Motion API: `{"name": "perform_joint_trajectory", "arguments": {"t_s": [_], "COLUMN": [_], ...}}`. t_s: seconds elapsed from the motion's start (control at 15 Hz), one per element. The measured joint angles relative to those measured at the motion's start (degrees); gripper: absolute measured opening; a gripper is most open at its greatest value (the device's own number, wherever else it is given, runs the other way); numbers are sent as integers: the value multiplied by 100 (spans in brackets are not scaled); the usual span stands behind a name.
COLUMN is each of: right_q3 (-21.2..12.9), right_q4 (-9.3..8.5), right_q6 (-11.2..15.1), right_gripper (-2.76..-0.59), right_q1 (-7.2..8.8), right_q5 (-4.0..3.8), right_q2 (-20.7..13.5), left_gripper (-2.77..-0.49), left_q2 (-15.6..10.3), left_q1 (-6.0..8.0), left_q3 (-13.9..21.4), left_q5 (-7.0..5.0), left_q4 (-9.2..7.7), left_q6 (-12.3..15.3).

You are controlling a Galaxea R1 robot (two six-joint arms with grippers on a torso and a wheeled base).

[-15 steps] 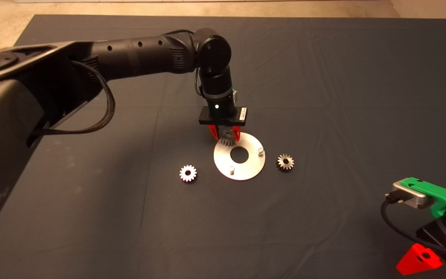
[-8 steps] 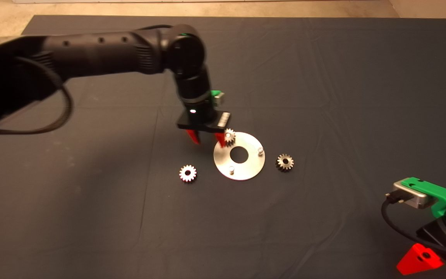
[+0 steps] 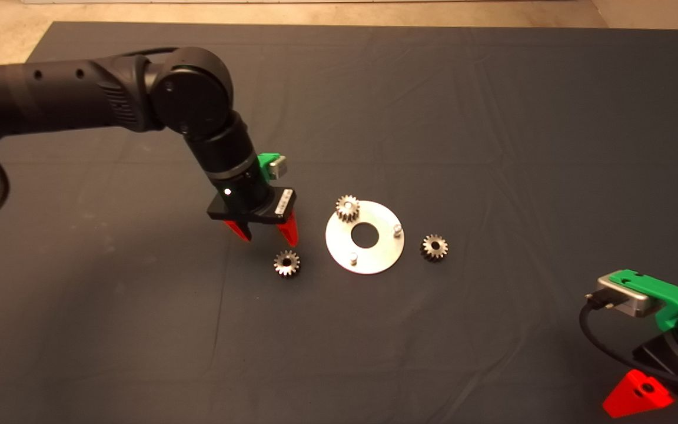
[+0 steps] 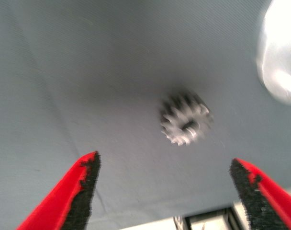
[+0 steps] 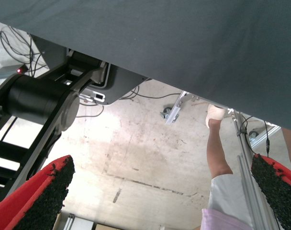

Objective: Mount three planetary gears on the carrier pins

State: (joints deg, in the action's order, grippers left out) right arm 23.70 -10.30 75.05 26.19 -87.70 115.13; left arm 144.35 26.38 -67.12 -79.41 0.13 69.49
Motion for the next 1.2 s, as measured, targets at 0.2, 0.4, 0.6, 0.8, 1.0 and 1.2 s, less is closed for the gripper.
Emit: {"name": "perform_joint_trajectory", "arguments": {"t_s": [0.2, 0.4, 0.6, 0.8, 1.0, 1.2], "right_q3": [2, 2, 2, 2, 2, 2], "right_q4": [0, 0, 0, 0, 0, 0], "right_q6": [0, 0, 0, 0, 0, 0], "right_gripper": [-61, -61, -61, -61, -61, -61], "right_q1": [0, 0, 0, 0, 0, 0], "right_q5": [-7, -12, -6, -9, -11, -6], "right_q2": [-3, -7, -2, -2, -2, -2], "left_gripper": [-124, -109, -95, -89, -80, -66], "left_q2": [371, 585, 564, 588, 566, 546], "left_q1": [0, -1, -1, -4, -109, -207], "left_q3": [-22, -14, 44, 303, 662, 736], "left_q5": [-101, -162, -244, -601, -761, -766], "left_q4": [166, 248, 349, 805, 1000, 1064], "left_q6": [24, 56, 249, 482, 564, 618]}}
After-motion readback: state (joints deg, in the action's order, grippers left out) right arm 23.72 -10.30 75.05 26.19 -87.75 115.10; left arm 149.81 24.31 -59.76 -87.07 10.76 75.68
